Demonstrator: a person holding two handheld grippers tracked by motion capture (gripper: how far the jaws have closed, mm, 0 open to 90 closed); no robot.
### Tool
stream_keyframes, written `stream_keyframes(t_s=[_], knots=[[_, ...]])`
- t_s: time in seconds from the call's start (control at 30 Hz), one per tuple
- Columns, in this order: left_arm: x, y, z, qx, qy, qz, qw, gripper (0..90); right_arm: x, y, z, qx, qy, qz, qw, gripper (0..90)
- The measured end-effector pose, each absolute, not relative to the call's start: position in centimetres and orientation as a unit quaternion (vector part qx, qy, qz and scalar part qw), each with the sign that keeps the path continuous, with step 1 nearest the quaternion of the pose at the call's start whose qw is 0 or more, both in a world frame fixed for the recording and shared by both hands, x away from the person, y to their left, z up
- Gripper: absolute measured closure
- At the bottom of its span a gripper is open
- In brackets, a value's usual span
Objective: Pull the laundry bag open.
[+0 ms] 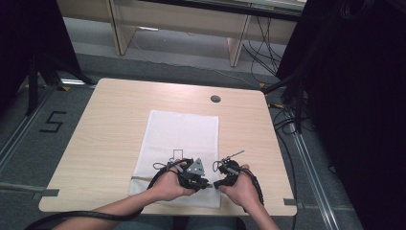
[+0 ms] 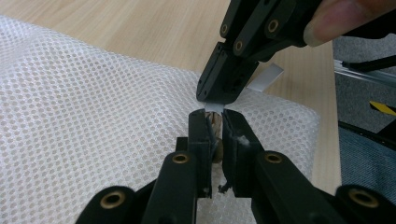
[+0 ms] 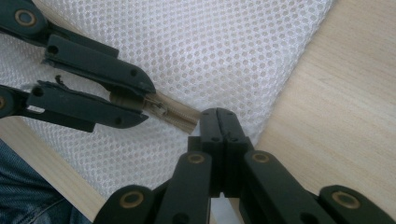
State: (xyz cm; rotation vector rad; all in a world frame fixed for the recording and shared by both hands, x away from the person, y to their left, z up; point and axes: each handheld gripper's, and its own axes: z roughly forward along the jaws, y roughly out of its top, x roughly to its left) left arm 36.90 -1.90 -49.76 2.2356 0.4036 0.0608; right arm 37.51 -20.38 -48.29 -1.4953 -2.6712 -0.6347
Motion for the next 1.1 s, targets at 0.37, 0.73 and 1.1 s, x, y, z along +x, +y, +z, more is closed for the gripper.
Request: stream_keyframes(t_s=[0.37,0.73,1.1], knots=[[36.9,-1.52,-49.57,0.891,0.169,0.019,0.422,81.9,37.46,-20.31,-48.23,-0.478,-0.855,-0.201,0.005,90.0],[37.08,-1.34,-49.39,0.892,0.163,0.021,0.422,81.9,37.47,-20.32,-48.2,-0.486,-0.851,-0.199,0.008,90.0],[37.01,-1.0,-49.18,0.891,0.173,0.017,0.42,81.9,37.44,-20.13,-48.13,-0.479,-0.856,-0.194,0.004,90.0]])
